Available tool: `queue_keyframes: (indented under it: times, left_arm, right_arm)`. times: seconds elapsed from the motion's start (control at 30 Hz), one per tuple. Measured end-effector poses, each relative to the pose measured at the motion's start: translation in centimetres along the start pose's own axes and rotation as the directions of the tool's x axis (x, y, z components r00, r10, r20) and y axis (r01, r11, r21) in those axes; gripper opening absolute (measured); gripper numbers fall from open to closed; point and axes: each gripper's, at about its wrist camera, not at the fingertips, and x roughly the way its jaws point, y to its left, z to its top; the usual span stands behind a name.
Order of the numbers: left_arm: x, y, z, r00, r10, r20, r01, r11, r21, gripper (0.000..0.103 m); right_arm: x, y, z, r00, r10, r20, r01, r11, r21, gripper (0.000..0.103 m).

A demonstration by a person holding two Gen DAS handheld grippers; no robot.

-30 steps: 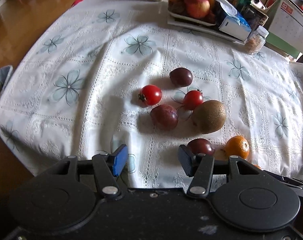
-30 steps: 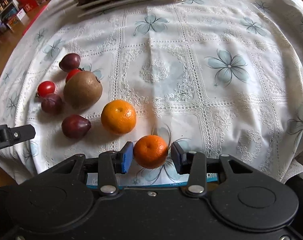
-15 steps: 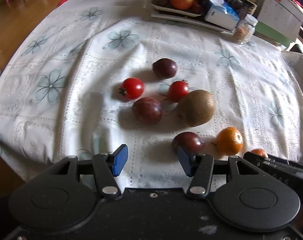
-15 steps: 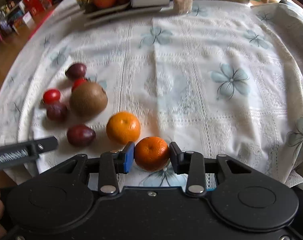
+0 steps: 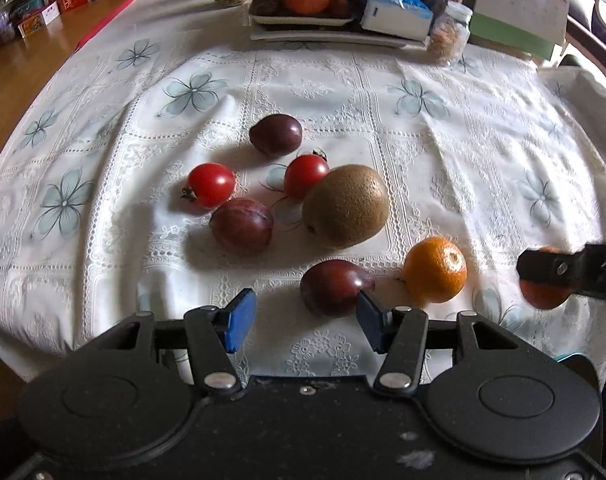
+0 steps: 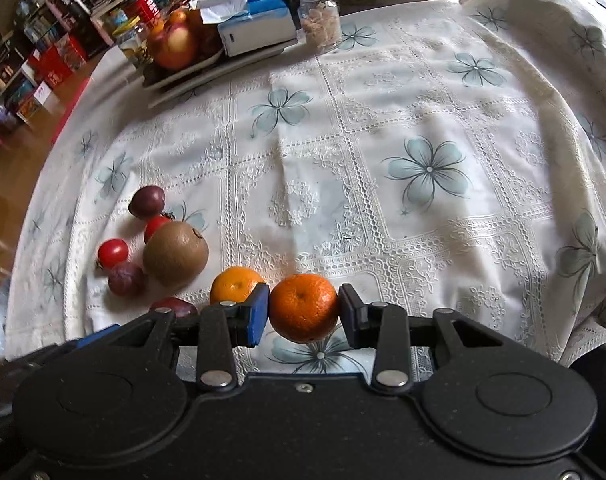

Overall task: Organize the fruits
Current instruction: 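Grasp the plum with left gripper while right gripper carries the orange toward tray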

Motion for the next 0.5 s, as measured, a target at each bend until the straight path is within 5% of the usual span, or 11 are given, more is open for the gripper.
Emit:
queue_keyframes:
  times: [0.5]
  left_arm:
    - [3.2,-0.9,1.0,1.000,0.013,-0.022,-0.014,0.999,-0.030,0.058]
  right_arm:
    - [1.1,-0.9,0.6,0.998,0.002,-0.062,0.002,0.998,0.064,0.047]
